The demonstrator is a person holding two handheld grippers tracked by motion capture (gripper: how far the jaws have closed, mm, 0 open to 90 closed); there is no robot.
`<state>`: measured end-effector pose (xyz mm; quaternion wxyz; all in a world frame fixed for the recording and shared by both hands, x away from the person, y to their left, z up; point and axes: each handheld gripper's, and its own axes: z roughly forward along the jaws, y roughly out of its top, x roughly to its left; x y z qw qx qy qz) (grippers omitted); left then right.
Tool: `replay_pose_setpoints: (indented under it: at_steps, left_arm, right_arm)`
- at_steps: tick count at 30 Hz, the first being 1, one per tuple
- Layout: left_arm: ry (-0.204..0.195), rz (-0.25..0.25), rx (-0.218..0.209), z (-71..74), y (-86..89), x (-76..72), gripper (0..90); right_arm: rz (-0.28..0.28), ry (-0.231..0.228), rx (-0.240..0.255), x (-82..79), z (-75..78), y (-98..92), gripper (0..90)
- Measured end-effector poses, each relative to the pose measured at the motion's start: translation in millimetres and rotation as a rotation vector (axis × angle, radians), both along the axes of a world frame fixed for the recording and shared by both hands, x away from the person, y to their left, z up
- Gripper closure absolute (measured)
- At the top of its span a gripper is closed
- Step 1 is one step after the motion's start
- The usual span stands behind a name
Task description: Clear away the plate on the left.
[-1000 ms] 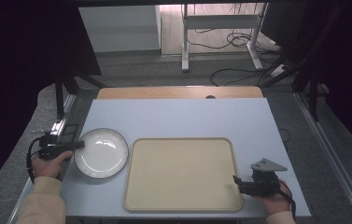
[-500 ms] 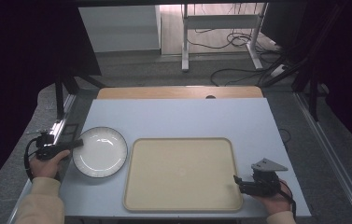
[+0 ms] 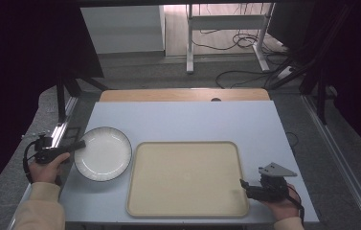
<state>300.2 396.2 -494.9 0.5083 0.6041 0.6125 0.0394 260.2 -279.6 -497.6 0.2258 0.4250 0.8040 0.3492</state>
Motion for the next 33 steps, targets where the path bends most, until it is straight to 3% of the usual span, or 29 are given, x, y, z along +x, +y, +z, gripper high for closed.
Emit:
replay_pose_setpoints:
  at_steps: [23,33]
  left_arm:
    - [-0.038,-0.028,-0.048,10.2,-17.8,-2.6,82.1]
    - [-0.039,-0.059,-0.034,12.8,-35.8,-1.6,81.7]
  right_arm:
    - [-0.007,0.006,-0.002,1.1,-0.3,-1.3,17.9]
    - [-0.011,0.004,0.001,0.8,0.3,-3.1,17.9]
